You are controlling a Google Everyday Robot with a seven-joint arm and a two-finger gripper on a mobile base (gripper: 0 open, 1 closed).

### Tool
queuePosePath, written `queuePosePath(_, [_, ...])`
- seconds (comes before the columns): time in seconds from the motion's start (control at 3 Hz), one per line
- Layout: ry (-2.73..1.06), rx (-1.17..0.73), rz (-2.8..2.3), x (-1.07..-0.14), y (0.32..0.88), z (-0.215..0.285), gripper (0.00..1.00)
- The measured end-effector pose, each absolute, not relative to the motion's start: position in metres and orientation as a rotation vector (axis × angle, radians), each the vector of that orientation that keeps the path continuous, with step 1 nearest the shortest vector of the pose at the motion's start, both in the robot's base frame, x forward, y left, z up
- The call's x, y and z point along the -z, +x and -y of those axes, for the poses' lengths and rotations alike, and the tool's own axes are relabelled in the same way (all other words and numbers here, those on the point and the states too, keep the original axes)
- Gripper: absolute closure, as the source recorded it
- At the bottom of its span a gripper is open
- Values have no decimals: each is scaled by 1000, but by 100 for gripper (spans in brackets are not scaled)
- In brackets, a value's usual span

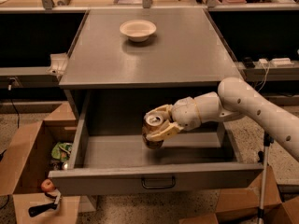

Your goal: Place orange can into top drawer

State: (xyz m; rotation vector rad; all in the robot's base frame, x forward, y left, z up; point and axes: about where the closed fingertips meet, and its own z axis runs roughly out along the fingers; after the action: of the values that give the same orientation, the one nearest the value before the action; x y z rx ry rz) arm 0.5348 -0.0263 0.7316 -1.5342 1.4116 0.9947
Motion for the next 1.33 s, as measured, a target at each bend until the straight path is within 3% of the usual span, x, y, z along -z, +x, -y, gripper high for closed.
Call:
queuePosePath(1.0, [-1397, -956, -1423, -678, 575, 51, 100])
queuePosePath(1.33, [-1397, -955, -1425, -677, 576, 51, 83])
